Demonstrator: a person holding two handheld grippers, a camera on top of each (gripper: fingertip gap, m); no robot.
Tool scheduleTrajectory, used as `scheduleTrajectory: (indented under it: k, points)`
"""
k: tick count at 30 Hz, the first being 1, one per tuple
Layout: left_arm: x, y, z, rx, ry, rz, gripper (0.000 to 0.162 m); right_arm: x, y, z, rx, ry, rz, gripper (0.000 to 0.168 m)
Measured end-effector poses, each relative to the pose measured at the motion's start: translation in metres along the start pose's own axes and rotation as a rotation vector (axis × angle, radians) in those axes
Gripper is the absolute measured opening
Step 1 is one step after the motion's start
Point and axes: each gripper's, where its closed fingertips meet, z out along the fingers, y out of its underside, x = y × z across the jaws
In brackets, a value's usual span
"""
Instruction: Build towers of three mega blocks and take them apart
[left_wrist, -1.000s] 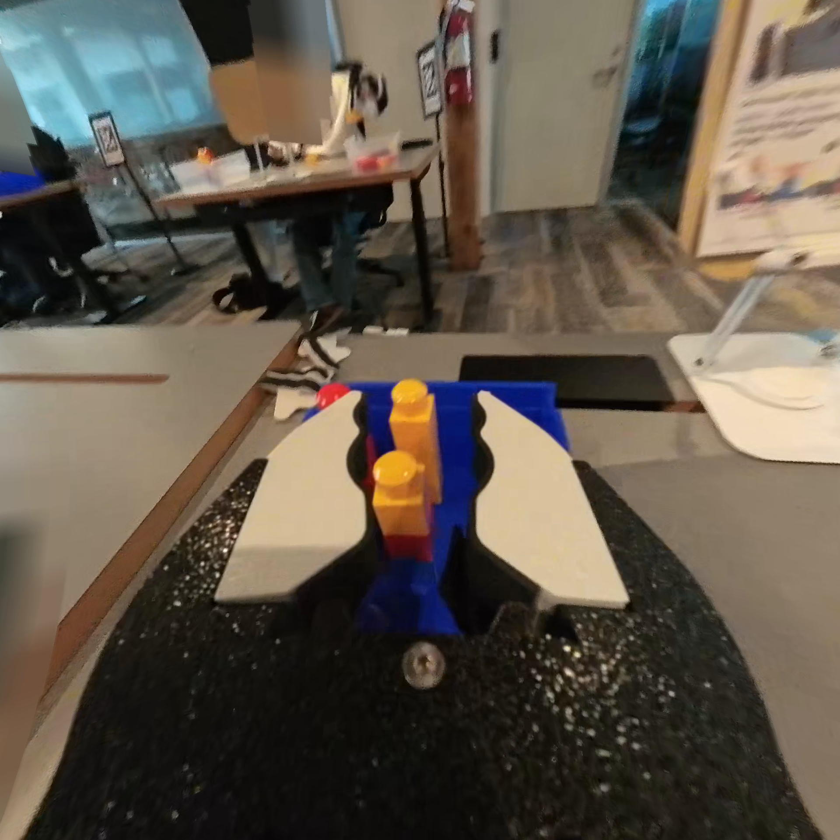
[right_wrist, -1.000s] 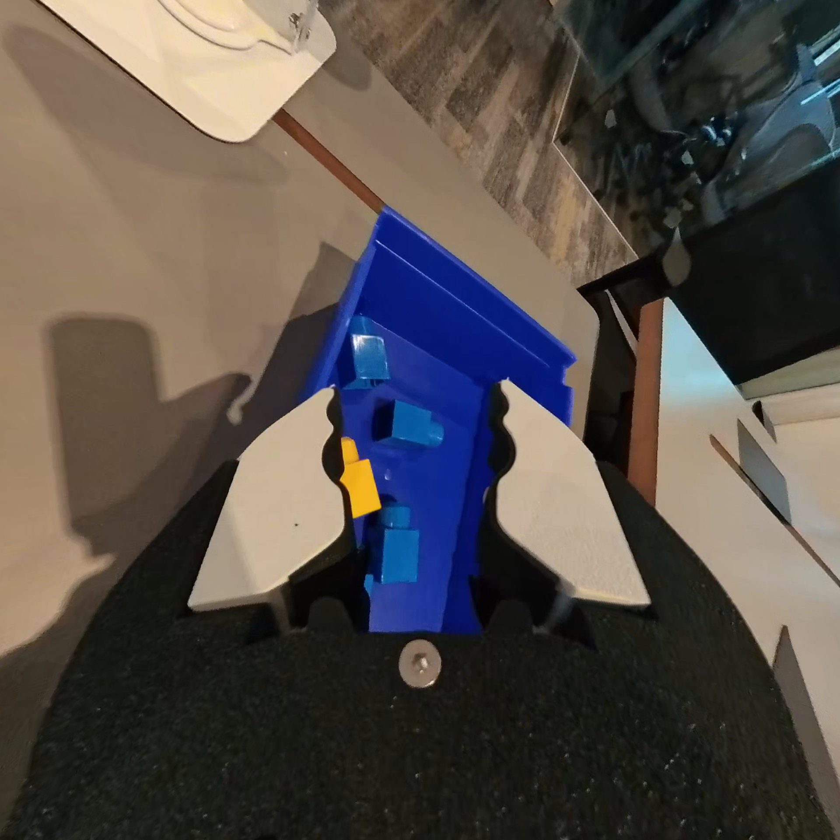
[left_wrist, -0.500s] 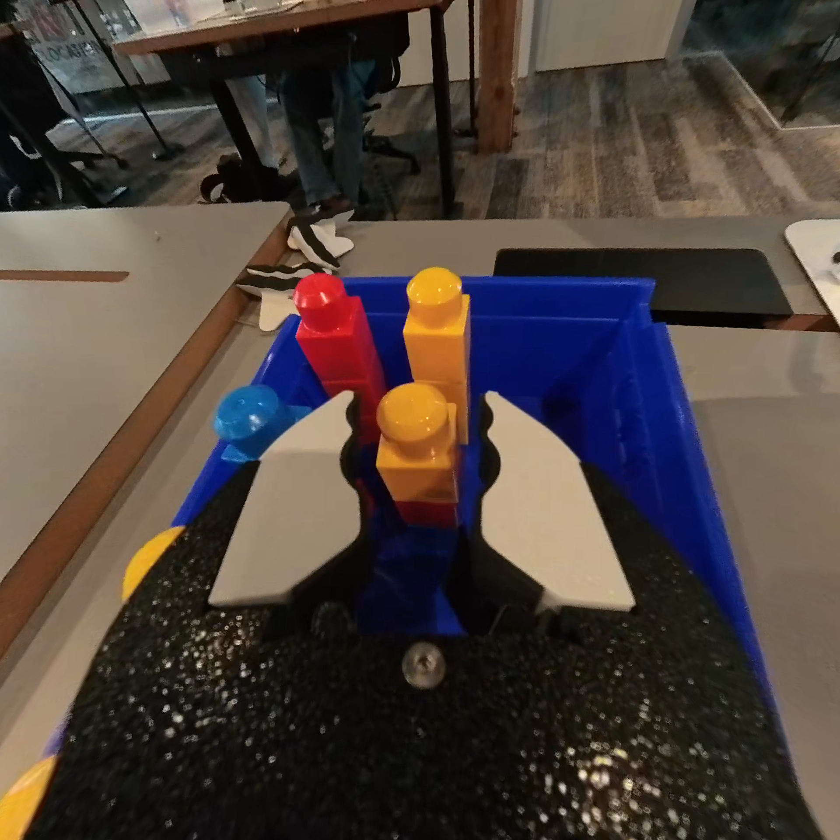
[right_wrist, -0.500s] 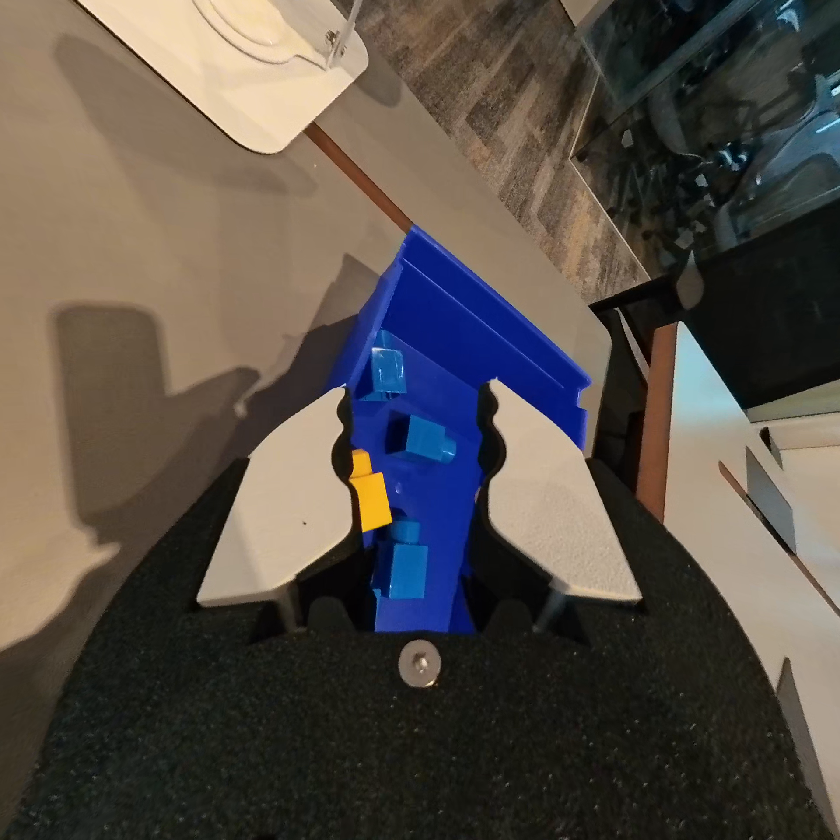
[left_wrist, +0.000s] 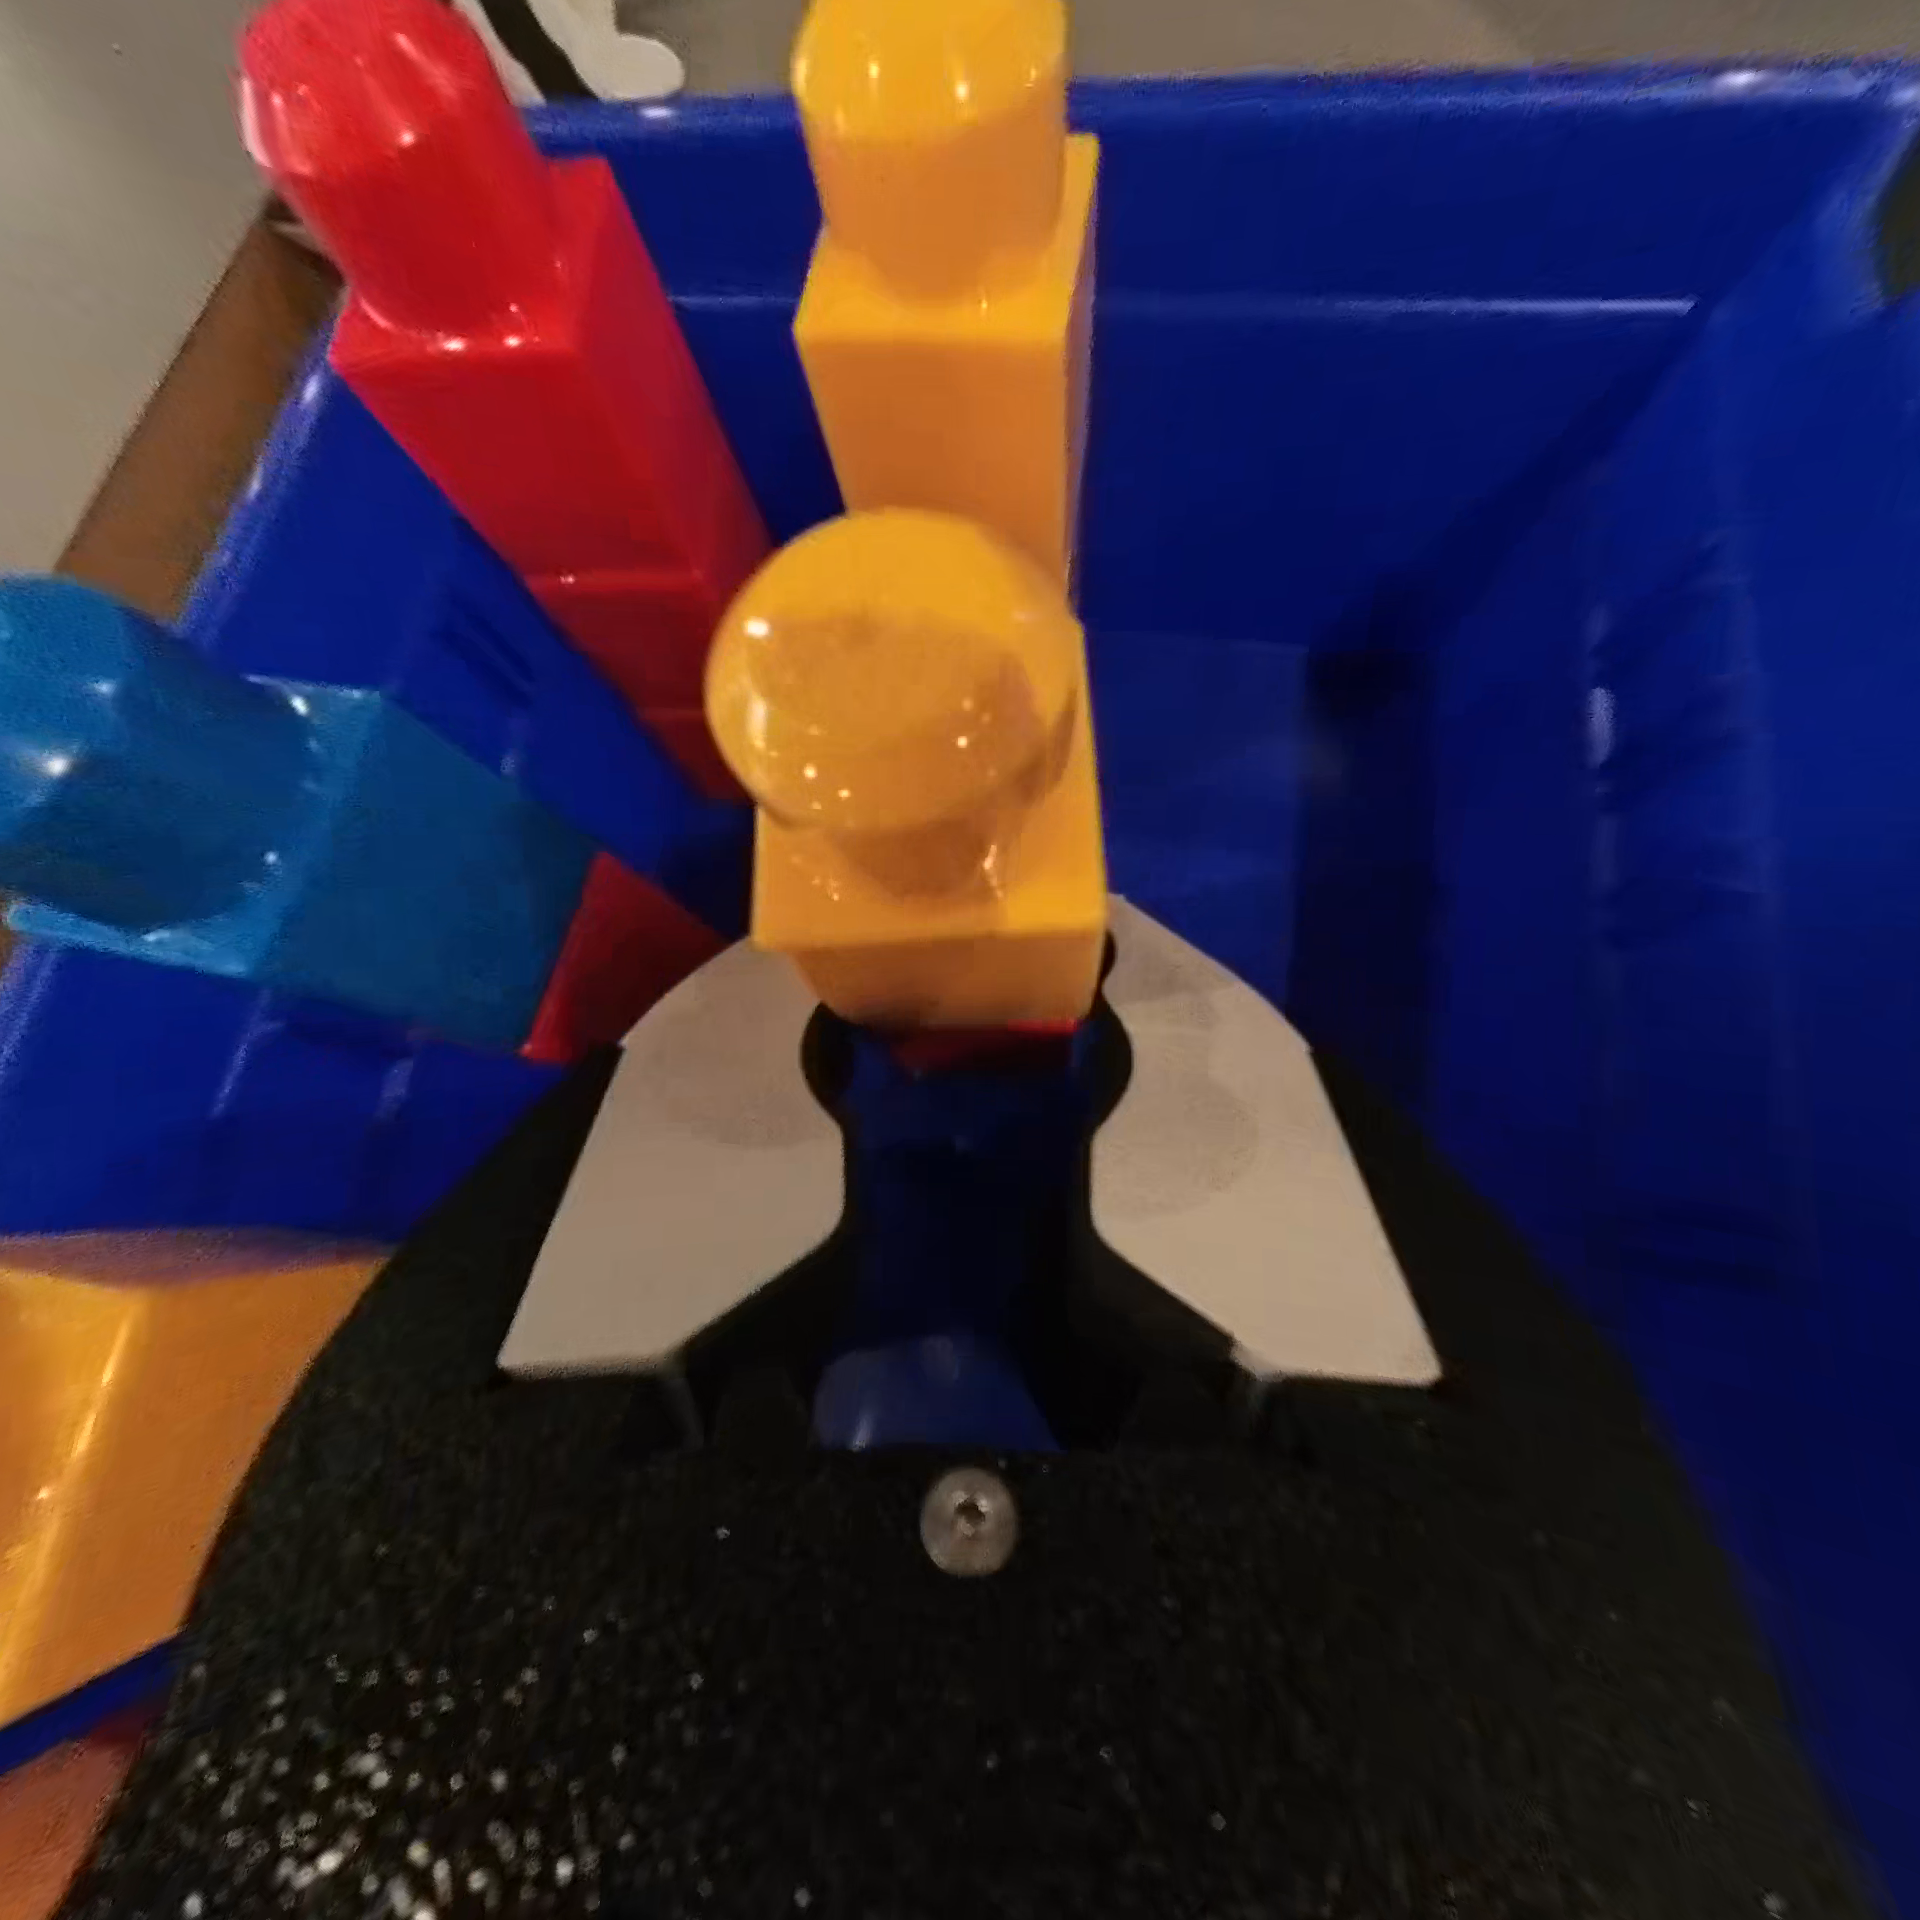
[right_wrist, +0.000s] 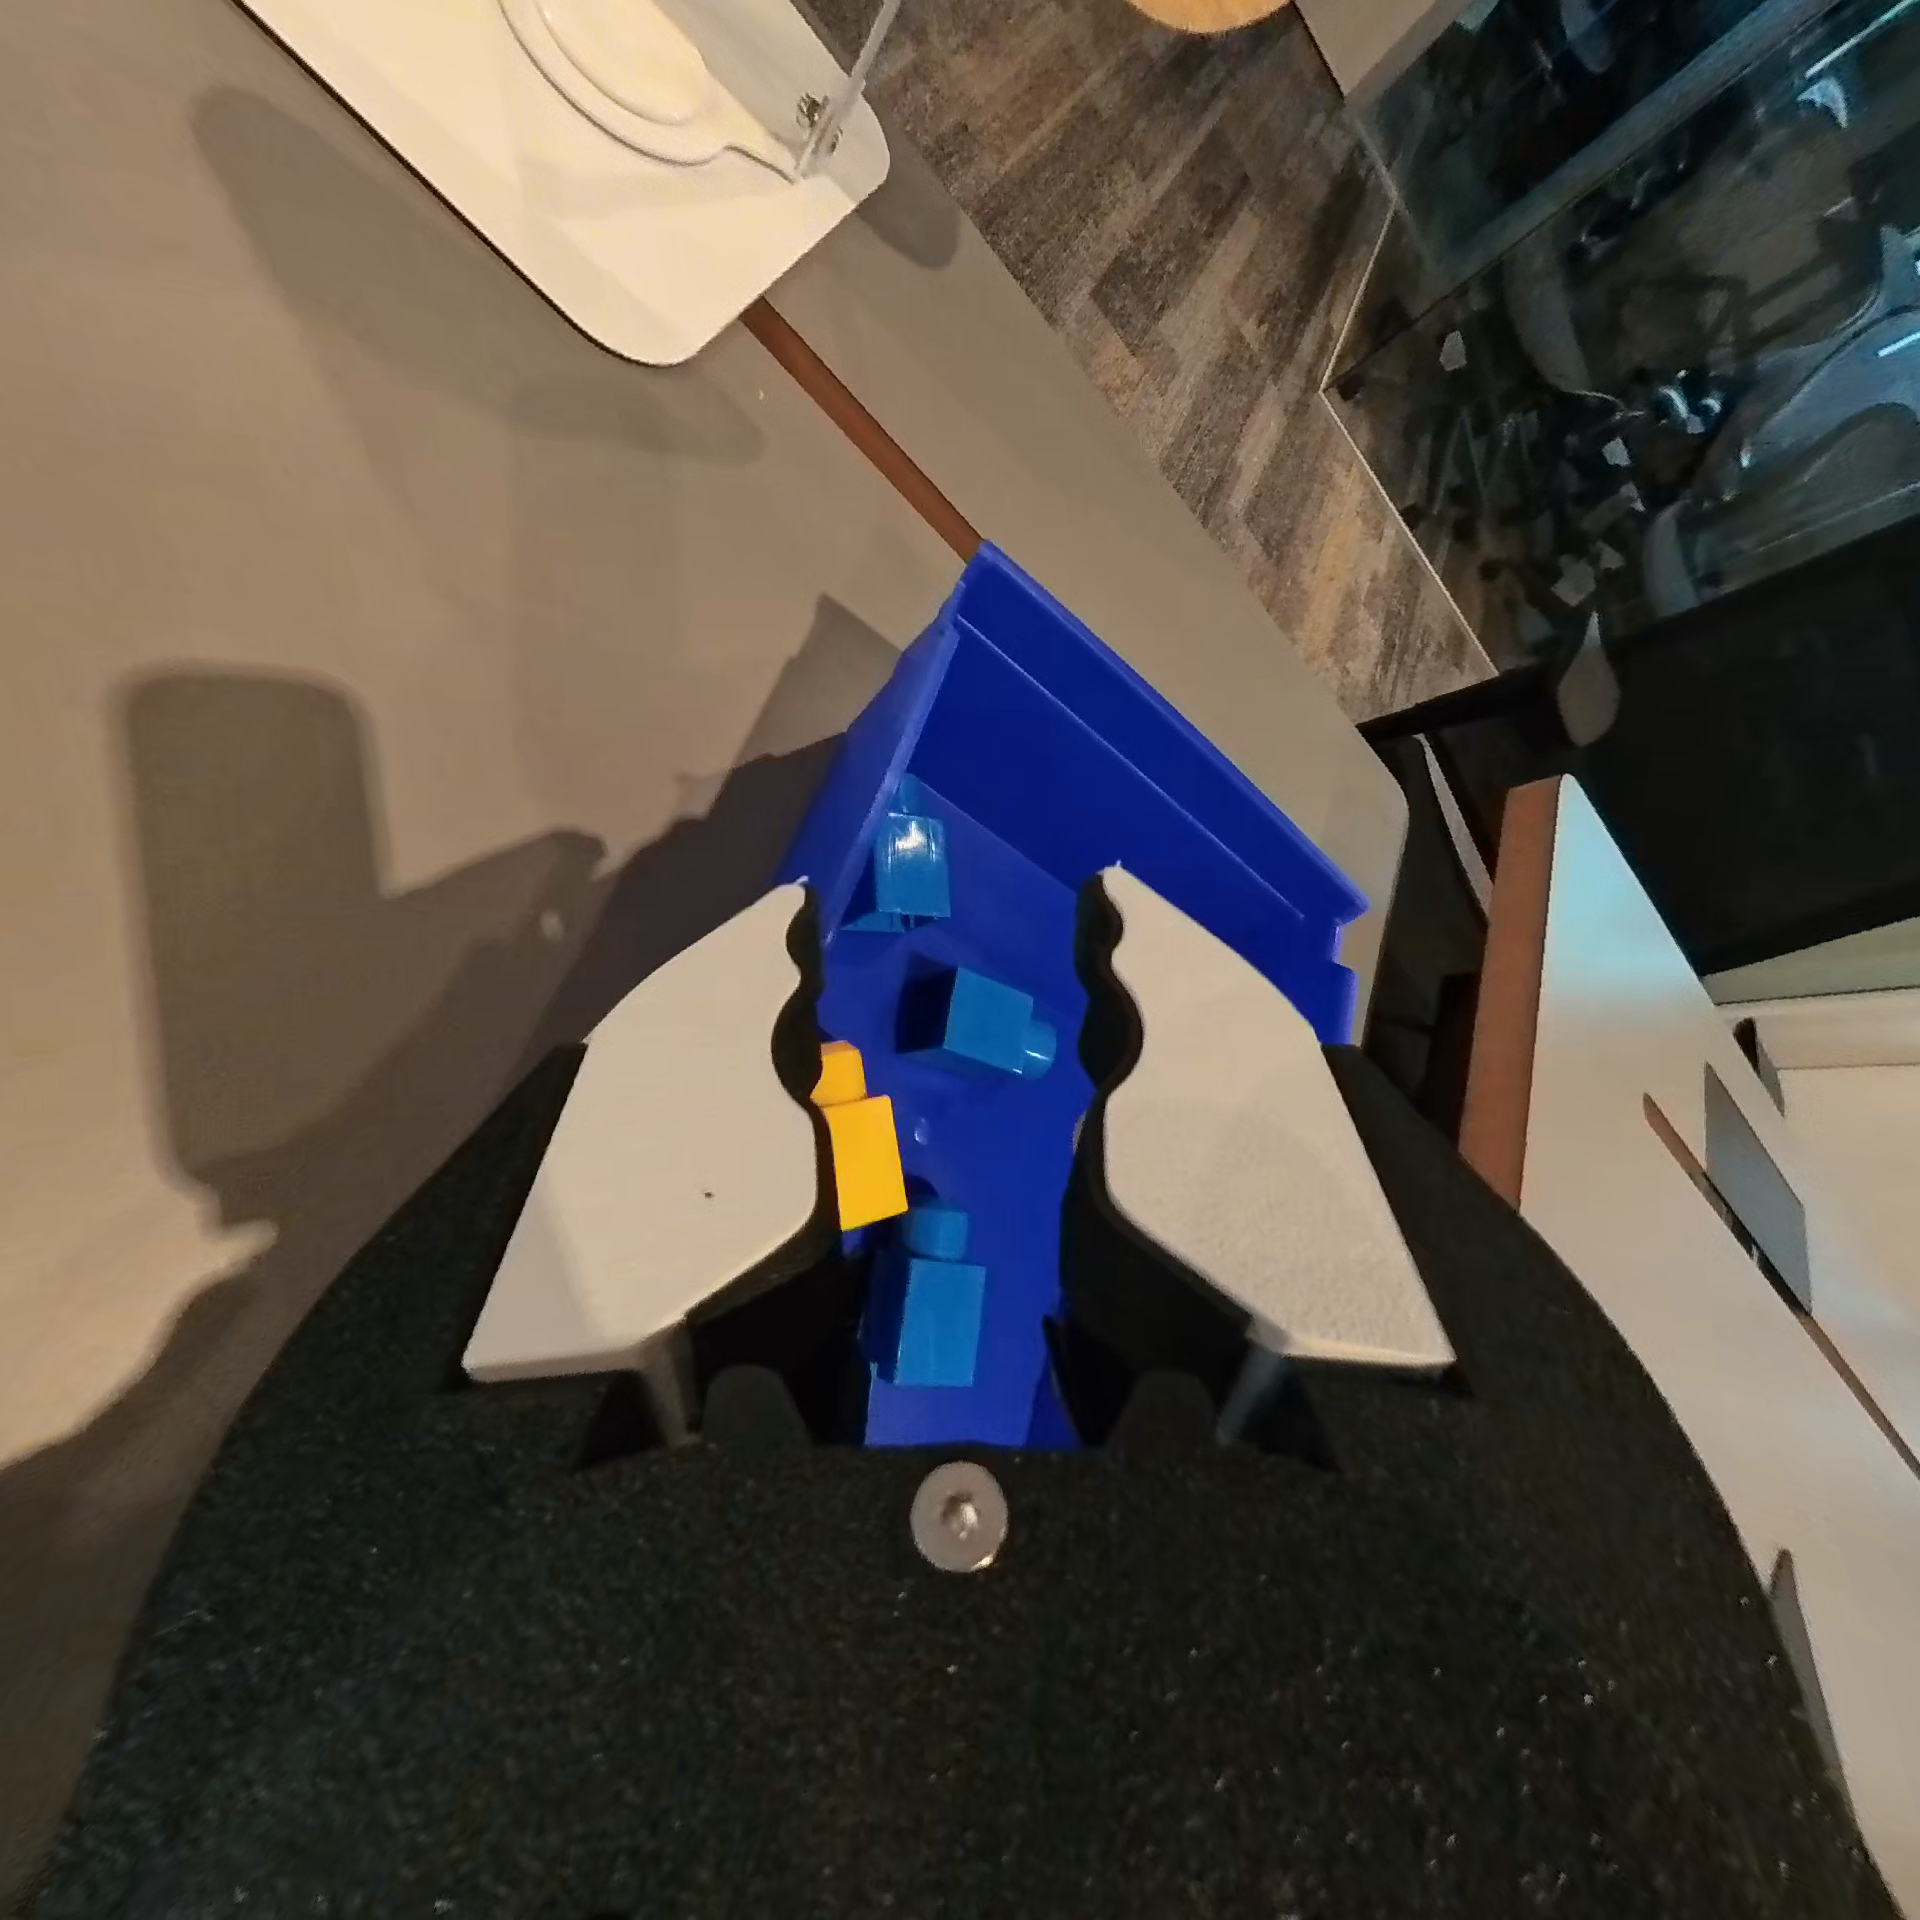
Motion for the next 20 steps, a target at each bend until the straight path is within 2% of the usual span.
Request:
scheduleTrajectory:
  k: [4, 7, 9, 12, 15, 17, 20]
  points:
    - [-0.004, -0.01, -0.011, 0.036, -0.051, 0.069, 0.04, -0.003, -0.012, -0.005, 0.062, -0.011, -0.004, 0.045]
    - [0.007, -0.042, -0.042, 0.174, -0.021, 0.131, 0.04, -0.014, -0.037, -0.014, 0.195, -0.064, -0.014, 0.043]
    - [0.033, -0.068, -0.073, 0.298, 0.081, 0.218, 0.04, -0.027, -0.061, -0.024, 0.321, -0.12, -0.031, 0.042]
    - [0.105, -0.087, -0.135, 0.438, 0.373, 0.436, 0.04, -0.062, -0.097, -0.043, 0.526, -0.254, -0.12, 0.044]
    - [0.183, -0.064, -0.191, 0.479, 0.66, 0.75, 0.04, -0.113, -0.12, -0.062, 0.644, -0.49, -0.195, 0.057]
    - [0.221, -0.043, -0.211, 0.452, 0.78, 0.906, 0.04, -0.138, -0.134, -0.075, 0.719, -0.605, -0.22, 0.064]
    - [0.263, -0.014, -0.228, 0.398, 0.938, 1.049, 0.04, -0.166, -0.153, -0.097, 0.836, -0.762, -0.217, 0.07]
